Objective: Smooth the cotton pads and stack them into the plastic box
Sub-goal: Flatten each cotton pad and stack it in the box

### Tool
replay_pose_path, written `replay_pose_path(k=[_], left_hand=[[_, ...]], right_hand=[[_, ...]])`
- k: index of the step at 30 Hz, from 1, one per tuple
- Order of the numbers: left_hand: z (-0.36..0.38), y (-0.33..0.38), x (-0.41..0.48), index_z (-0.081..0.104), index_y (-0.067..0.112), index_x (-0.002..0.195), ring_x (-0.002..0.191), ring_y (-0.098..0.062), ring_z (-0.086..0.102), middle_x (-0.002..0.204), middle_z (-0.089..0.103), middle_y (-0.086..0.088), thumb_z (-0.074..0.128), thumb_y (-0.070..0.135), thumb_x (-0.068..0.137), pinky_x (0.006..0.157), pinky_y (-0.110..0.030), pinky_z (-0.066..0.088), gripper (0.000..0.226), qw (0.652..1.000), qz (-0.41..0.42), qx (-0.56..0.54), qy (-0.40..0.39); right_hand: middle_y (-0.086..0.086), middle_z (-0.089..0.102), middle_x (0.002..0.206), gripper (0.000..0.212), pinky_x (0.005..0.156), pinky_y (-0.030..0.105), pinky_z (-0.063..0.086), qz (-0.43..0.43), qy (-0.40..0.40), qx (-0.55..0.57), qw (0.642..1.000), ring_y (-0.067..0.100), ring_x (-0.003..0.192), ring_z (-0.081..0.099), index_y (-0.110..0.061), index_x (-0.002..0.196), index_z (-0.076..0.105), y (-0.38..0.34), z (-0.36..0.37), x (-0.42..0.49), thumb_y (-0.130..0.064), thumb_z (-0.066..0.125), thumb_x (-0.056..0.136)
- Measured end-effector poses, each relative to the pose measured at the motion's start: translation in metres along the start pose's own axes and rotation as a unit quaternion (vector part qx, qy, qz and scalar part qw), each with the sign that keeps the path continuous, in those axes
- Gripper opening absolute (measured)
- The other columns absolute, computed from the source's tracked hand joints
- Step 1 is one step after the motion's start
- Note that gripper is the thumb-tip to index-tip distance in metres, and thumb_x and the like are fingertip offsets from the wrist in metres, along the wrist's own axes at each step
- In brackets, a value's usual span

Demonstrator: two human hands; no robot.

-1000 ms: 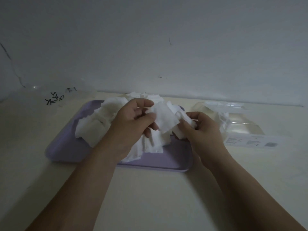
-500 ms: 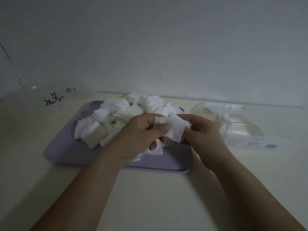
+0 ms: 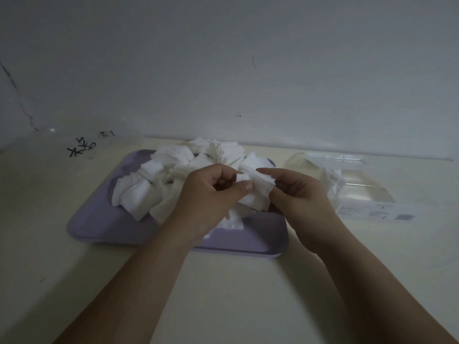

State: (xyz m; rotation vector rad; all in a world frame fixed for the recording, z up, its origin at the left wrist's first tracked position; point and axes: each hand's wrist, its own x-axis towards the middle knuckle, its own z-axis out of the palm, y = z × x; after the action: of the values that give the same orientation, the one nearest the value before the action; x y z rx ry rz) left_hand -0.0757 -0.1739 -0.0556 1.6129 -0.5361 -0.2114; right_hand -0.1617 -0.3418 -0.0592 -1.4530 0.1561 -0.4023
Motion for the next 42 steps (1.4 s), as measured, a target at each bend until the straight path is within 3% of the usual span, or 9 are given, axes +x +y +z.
replay_pose_path(k=[5,9,12,17,21,25,28,34,42], left_hand=[[0.001,-0.001,0.001,0.073,0.013,0.091,0.073,-0.018,0.060,0.083,0.069,-0.011,0.088,0.017,0.081,0.066,-0.033,0.055,0.019,0.999,-0.012,-0.016,0.025],[-0.001,-0.001,0.003,0.070,0.027,0.115,0.085,-0.012,0.070,0.105,0.074,0.004,0.091,0.024,0.077,0.072,-0.029,0.063,0.043,0.999,-0.046,-0.005,0.019],[-0.002,0.001,0.004,0.075,0.018,0.116,0.074,-0.011,0.068,0.098,0.078,-0.003,0.077,0.017,0.092,0.060,-0.024,0.053,0.024,0.996,-0.048,-0.044,-0.058],[-0.003,-0.004,0.005,0.077,0.019,0.112,0.077,-0.026,0.059,0.102,0.077,-0.015,0.070,0.021,0.099,0.070,-0.039,0.050,0.016,0.995,-0.039,-0.046,-0.081],[0.000,-0.010,0.008,0.078,0.016,0.108,0.078,-0.026,0.065,0.102,0.077,-0.016,0.073,0.027,0.094,0.076,-0.046,0.053,0.019,0.995,-0.050,-0.068,-0.052],[0.002,-0.009,0.009,0.079,0.009,0.100,0.080,-0.023,0.065,0.093,0.075,-0.013,0.073,0.014,0.095,0.072,-0.037,0.056,0.009,0.990,-0.060,-0.127,-0.022],[0.002,-0.009,0.010,0.078,0.003,0.099,0.083,-0.024,0.064,0.094,0.073,-0.016,0.072,0.009,0.095,0.068,-0.032,0.058,0.009,0.986,-0.069,-0.150,0.004],[0.000,-0.013,0.012,0.079,0.014,0.111,0.090,-0.029,0.070,0.106,0.079,-0.015,0.068,0.013,0.098,0.076,-0.038,0.056,0.017,0.992,-0.065,-0.111,0.001],[-0.001,-0.014,0.008,0.079,0.018,0.111,0.079,-0.029,0.058,0.105,0.076,-0.019,0.067,0.020,0.096,0.072,-0.042,0.047,0.020,0.994,-0.035,-0.080,-0.062]], right_hand=[[0.018,0.077,0.105,0.022,0.079,0.046,0.064,0.027,-0.048,0.060,0.997,0.031,0.096,0.075,-0.004,0.117,0.074,-0.010,0.000,-0.003,-0.014,0.067,0.099],[0.012,0.080,0.097,0.032,0.082,0.042,0.063,-0.001,-0.018,0.003,1.000,0.023,0.088,0.076,-0.004,0.115,0.072,-0.004,0.002,-0.002,-0.012,0.077,0.084],[0.017,0.079,0.100,0.023,0.083,0.046,0.063,-0.001,0.001,0.009,1.000,0.029,0.091,0.075,-0.001,0.117,0.070,0.000,-0.001,0.001,-0.001,0.069,0.094],[0.012,0.076,0.114,0.025,0.087,0.050,0.063,-0.002,0.061,0.009,0.998,0.031,0.096,0.075,-0.009,0.112,0.074,-0.002,-0.001,0.002,-0.001,0.078,0.088],[0.001,0.079,0.081,0.016,0.080,0.047,0.063,-0.030,0.140,-0.043,0.989,0.023,0.077,0.075,-0.014,0.089,0.079,-0.003,0.000,0.002,-0.006,0.088,0.079],[0.004,0.080,0.086,0.014,0.088,0.044,0.062,-0.078,0.168,-0.061,0.981,0.025,0.087,0.077,-0.017,0.082,0.081,-0.002,0.002,0.001,-0.007,0.090,0.077],[0.003,0.078,0.090,0.013,0.086,0.042,0.060,-0.109,0.167,-0.075,0.977,0.019,0.086,0.074,-0.016,0.082,0.080,-0.004,0.001,0.001,-0.005,0.087,0.080],[-0.001,0.072,0.067,0.014,0.055,0.028,0.051,-0.099,0.076,-0.024,0.992,0.017,0.057,0.059,-0.006,0.078,0.075,-0.014,0.001,-0.002,0.005,0.078,0.085],[0.001,0.074,0.071,0.015,0.064,0.033,0.050,-0.088,0.097,-0.110,0.985,0.013,0.063,0.062,-0.018,0.076,0.079,-0.009,-0.002,0.001,-0.006,0.085,0.083]])
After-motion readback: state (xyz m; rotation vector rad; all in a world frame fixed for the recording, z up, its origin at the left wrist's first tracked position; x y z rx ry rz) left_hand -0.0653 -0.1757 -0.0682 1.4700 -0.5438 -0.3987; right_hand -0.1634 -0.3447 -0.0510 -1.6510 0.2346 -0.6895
